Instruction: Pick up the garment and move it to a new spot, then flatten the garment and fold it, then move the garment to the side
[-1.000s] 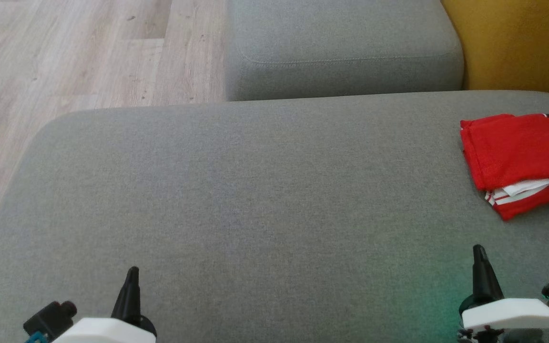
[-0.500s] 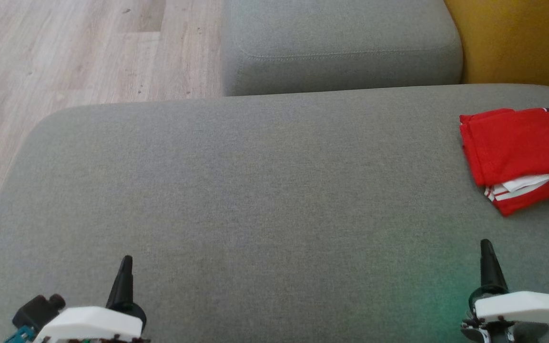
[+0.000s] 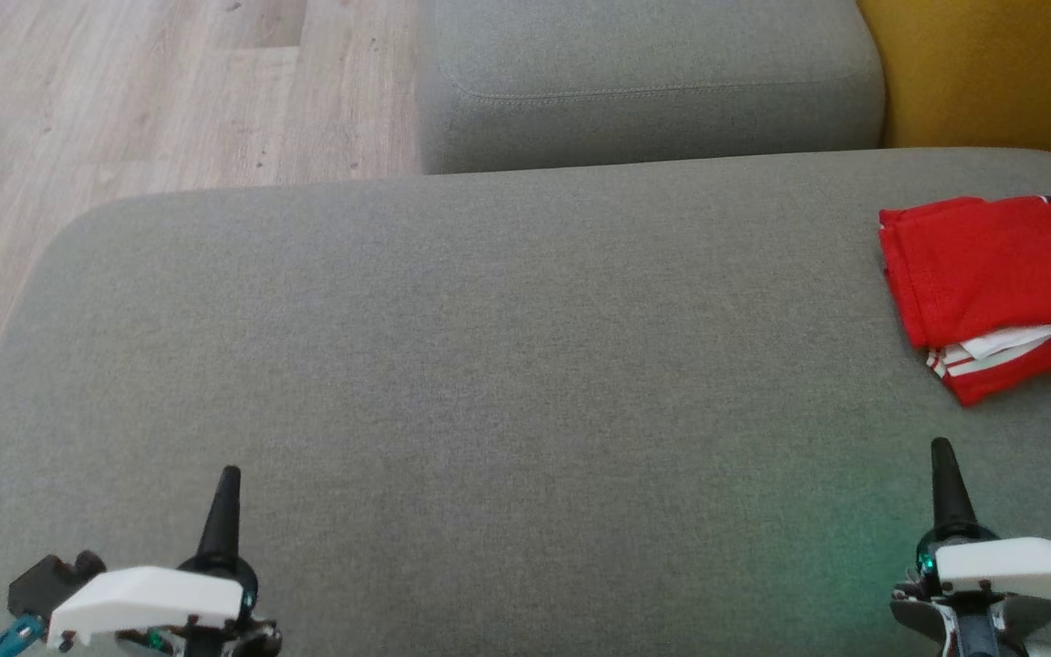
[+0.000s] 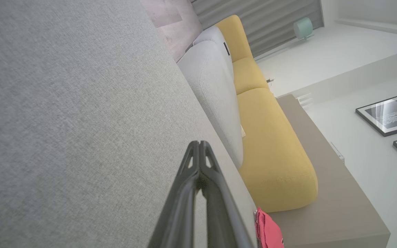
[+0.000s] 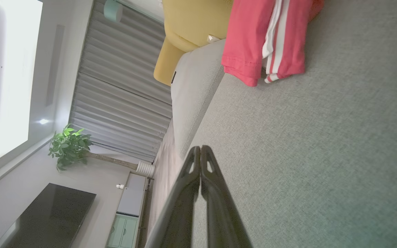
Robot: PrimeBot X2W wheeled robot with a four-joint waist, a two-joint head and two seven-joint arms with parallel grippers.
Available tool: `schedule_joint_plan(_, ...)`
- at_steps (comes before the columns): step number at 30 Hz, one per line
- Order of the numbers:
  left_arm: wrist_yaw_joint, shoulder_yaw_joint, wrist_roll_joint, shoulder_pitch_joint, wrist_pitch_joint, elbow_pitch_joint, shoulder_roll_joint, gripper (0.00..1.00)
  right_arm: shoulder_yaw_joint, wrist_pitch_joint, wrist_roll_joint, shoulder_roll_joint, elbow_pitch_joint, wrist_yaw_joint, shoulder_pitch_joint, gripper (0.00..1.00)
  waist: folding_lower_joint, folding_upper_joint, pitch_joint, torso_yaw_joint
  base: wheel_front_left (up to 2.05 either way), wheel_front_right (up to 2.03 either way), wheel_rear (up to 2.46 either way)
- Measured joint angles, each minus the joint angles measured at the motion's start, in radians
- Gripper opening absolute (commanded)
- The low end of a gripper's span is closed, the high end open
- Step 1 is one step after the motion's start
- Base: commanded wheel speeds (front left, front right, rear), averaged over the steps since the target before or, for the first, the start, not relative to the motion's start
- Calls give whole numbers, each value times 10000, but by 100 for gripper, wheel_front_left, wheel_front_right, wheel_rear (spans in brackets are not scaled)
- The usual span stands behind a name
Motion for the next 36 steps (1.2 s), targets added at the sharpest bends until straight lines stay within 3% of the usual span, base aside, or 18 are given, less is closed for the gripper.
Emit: schedule_joint_plan(36,-531,838,-4100,-1002,1014,272,-12,0,-556,961,3912,0,-128,0,-775,0,-1,0,420,-164,0,0,0)
